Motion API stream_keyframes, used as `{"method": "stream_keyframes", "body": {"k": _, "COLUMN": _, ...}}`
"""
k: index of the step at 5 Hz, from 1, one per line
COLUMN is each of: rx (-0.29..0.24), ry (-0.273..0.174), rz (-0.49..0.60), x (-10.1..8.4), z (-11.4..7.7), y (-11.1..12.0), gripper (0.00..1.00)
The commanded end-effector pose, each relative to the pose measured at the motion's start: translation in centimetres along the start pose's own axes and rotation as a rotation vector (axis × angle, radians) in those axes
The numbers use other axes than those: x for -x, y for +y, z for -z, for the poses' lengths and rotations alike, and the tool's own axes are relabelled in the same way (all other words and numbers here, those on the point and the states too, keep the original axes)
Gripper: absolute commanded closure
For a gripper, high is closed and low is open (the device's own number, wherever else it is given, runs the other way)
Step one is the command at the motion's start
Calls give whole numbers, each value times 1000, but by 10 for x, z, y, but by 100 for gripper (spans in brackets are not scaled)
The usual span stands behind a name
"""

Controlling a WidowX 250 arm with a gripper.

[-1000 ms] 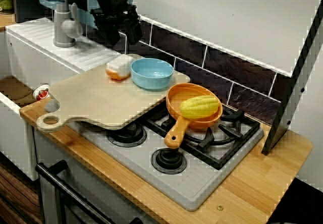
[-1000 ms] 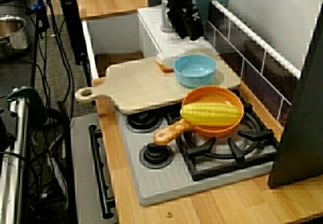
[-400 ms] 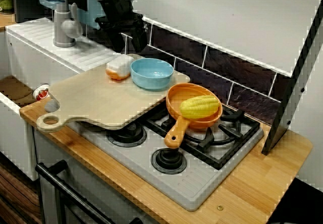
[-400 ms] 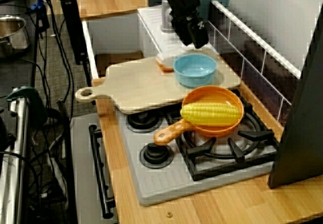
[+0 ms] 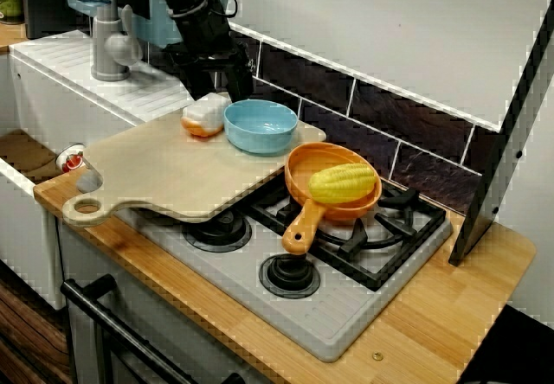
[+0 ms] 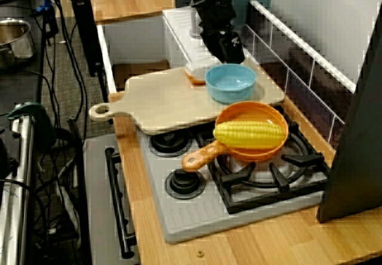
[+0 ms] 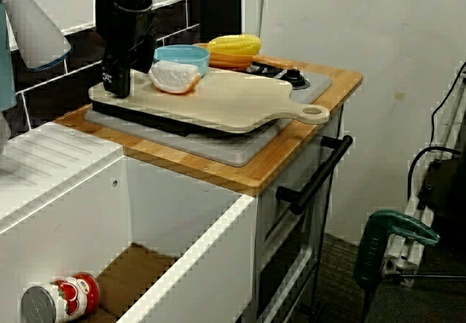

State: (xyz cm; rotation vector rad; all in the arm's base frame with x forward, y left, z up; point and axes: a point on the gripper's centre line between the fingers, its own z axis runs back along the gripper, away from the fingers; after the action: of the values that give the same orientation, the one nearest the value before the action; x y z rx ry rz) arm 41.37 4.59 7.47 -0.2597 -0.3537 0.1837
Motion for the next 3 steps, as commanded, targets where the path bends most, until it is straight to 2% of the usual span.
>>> {"method": "stream_keyframes", "body": {"k": 1, "rx": -1, "ry": -54, "rz": 33, "x": 0, "z": -20, "y": -6, "gripper": 0}}
{"method": "stream_keyframes", "body": {"k": 3, "rx": 25, "ry": -55, "rz": 35, "x": 6, "z": -37, "y": -6, "gripper": 0}}
